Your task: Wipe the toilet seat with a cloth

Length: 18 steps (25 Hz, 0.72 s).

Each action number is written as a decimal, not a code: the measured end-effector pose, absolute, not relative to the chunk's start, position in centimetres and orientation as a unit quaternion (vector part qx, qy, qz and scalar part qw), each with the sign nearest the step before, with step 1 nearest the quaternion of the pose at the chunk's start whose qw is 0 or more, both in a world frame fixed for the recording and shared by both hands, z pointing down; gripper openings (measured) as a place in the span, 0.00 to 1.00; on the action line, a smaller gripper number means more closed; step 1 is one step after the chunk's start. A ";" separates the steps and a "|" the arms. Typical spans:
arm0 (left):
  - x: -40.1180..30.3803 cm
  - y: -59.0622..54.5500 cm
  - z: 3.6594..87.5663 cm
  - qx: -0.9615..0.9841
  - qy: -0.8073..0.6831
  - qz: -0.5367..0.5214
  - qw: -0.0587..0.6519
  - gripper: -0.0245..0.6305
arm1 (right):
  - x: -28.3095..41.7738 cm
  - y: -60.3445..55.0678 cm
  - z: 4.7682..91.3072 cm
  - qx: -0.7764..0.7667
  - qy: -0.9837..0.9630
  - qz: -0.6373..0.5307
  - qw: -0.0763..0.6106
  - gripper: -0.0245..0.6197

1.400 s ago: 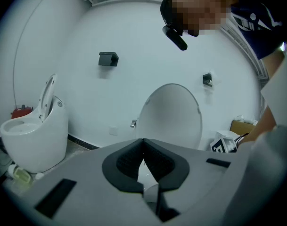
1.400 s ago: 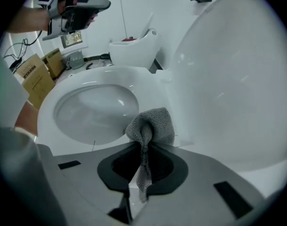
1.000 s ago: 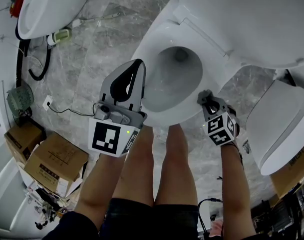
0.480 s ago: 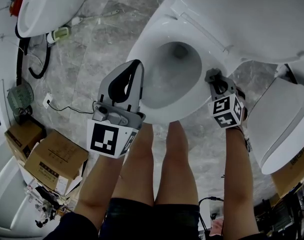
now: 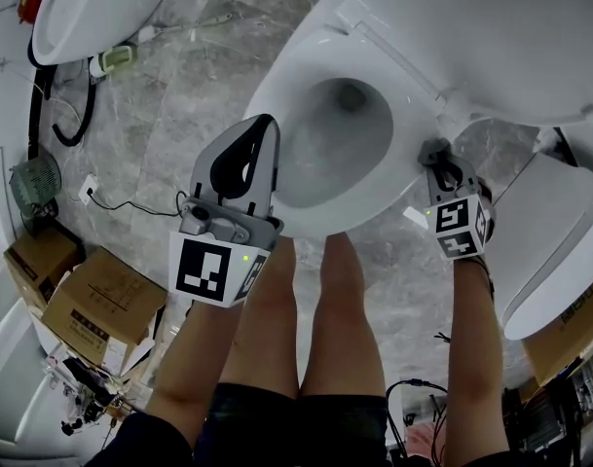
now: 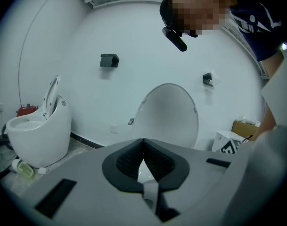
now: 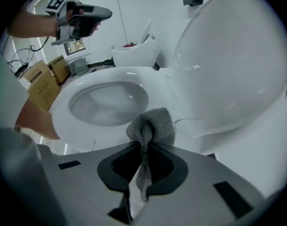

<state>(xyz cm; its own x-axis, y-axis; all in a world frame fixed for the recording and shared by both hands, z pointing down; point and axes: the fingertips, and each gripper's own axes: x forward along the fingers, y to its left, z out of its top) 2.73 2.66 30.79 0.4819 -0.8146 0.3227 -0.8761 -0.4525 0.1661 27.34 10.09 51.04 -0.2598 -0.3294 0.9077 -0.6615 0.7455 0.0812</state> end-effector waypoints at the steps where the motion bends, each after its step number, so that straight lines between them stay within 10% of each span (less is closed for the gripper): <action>1: 2.8 2.6 30.8 0.846 -0.500 0.098 0.157 0.06 | 26.7 12.1 51.3 0.305 -0.781 0.171 0.518 0.11; 8: 3.5 2.5 30.7 0.850 -0.494 0.099 0.156 0.06 | 22.0 23.6 53.5 0.207 -0.789 0.218 0.535 0.11; 18: 4.2 3.0 30.8 0.851 -0.492 0.097 0.156 0.06 | 29.0 11.6 52.2 0.355 -0.752 0.176 0.526 0.11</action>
